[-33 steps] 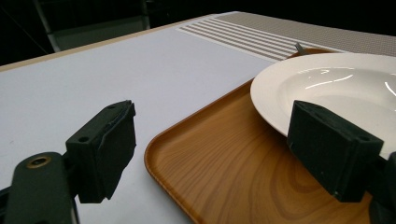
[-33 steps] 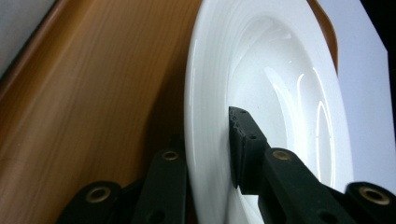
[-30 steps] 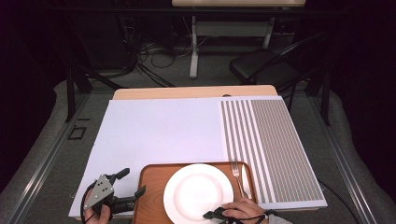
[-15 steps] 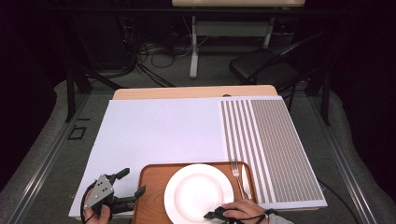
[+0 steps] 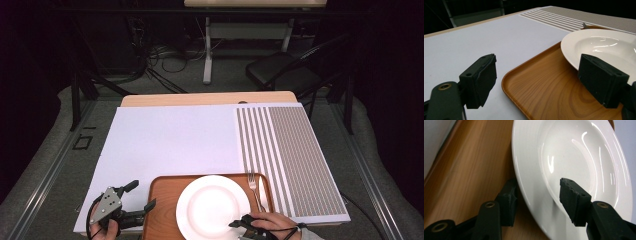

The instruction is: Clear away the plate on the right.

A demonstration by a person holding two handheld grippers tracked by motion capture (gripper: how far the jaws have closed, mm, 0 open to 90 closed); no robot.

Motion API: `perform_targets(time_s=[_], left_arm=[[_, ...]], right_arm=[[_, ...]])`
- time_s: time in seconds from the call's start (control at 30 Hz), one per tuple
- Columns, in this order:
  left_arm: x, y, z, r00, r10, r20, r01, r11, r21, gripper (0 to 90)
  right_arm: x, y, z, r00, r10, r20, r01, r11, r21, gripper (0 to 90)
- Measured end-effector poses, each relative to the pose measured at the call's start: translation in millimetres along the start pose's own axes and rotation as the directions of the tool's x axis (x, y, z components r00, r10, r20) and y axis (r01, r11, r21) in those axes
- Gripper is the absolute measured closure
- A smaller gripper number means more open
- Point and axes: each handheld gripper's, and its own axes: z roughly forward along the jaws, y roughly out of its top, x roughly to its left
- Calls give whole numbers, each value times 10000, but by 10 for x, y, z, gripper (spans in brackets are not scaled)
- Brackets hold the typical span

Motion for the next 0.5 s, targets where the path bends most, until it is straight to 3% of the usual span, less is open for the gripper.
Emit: perform_targets(time_s=[0.2, 0.23, 0.3, 0.33, 0.43, 0.5], left_arm=[[0, 5, 11, 10000, 3, 38, -3, 10000, -4, 159], [2, 6, 17, 10000, -19, 30, 19, 10000, -17, 159], [3, 9, 26, 10000, -24, 35, 24, 10000, 2, 159], [4, 11, 30, 10000, -4, 41, 4, 10000, 18, 159], [4, 12, 47, 9999, -24, 109, 24, 10000, 9, 159], [9, 14, 55, 9999, 14, 120, -14, 10000, 10, 159]], right_arm=[[-4, -113, -133, 9986, 296, 429, -312, 9988, 384, 443], [-24, -137, -159, 9986, 161, 512, -179, 9992, 346, 432], [-38, -197, -233, 9964, 546, 646, -580, 9969, 526, 418], [-61, -233, -267, 9972, 365, 655, -394, 9983, 428, 418], [-101, -348, -384, 9878, 1194, 995, -1240, 9914, 410, 396], [-124, -416, -461, 9768, 1908, 973, -1953, 9800, 385, 397]])
